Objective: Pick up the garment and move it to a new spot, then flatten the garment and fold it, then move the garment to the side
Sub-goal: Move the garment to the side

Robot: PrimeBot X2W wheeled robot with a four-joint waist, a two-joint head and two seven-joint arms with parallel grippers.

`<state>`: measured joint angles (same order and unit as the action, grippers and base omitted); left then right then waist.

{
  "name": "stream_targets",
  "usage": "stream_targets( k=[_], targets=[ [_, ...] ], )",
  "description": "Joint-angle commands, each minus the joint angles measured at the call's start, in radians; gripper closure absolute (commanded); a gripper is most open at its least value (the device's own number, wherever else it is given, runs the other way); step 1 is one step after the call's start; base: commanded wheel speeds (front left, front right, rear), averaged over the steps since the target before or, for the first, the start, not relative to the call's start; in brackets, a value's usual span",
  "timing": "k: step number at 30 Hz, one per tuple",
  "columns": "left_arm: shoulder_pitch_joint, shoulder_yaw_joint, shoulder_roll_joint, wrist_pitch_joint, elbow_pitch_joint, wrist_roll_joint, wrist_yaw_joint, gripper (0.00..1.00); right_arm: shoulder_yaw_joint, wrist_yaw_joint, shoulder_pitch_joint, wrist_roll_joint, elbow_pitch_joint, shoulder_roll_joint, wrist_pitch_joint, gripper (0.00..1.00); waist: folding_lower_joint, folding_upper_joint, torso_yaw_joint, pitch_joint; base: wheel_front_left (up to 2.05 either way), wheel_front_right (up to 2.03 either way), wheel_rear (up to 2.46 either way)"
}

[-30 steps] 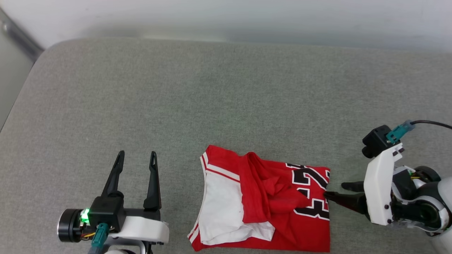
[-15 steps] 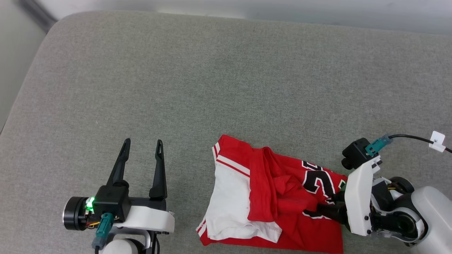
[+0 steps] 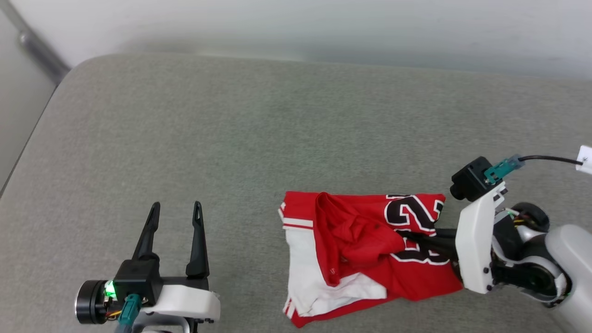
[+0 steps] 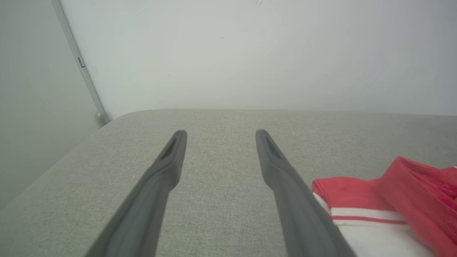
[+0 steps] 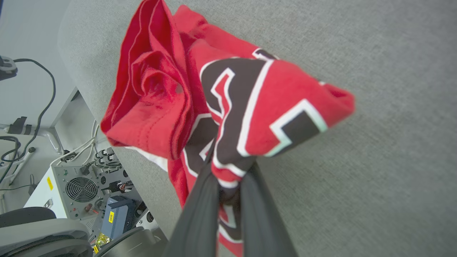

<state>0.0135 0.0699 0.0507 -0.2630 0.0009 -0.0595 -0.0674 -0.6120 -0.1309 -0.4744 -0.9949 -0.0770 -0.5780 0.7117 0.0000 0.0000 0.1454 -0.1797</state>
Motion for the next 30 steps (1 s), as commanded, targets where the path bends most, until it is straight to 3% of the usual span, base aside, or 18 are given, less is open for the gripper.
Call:
stream_targets(
  k=[1,8,16,22,30],
  targets=[
    [-0.014,-0.004,-0.001,-0.002,-0.004,-0.006,-0.003,0.0,-0.009,0.0,-0.019,0.006,0.024,-0.027,-0.001,1.0,0.0,0.0,-0.042,0.034,0.0,0.0,0.0],
    [-0.037,-0.009,-0.001,-0.002,-0.025,-0.005,-0.008,0.0,-0.023,0.0,-0.094,0.026,0.14,-0.147,0.03,1.0,0.0,0.0,-0.158,0.033,0.0,0.0,0.0],
    [-0.001,-0.028,-0.001,-0.002,-0.043,0.013,0.003,0.0,-0.016,0.0,-0.145,0.071,0.15,-0.238,0.026,1.0,0.0,0.0,-0.268,-0.04,0.0,0.0,0.0],
    [0.038,-0.035,0.012,-0.002,-0.057,0.035,0.021,0.0,-0.007,0.0,-0.183,0.149,0.05,-0.309,-0.037,1.0,0.0,0.0,-0.314,-0.128,0.0,0.0,0.0],
    [0.09,-0.035,0.03,-0.002,-0.094,0.049,0.036,0.0,0.042,0.001,-0.253,0.261,-0.186,-0.389,-0.116,1.0,0.0,0.0,-0.311,-0.244,0.0,0.0,0.0]
  ],
)
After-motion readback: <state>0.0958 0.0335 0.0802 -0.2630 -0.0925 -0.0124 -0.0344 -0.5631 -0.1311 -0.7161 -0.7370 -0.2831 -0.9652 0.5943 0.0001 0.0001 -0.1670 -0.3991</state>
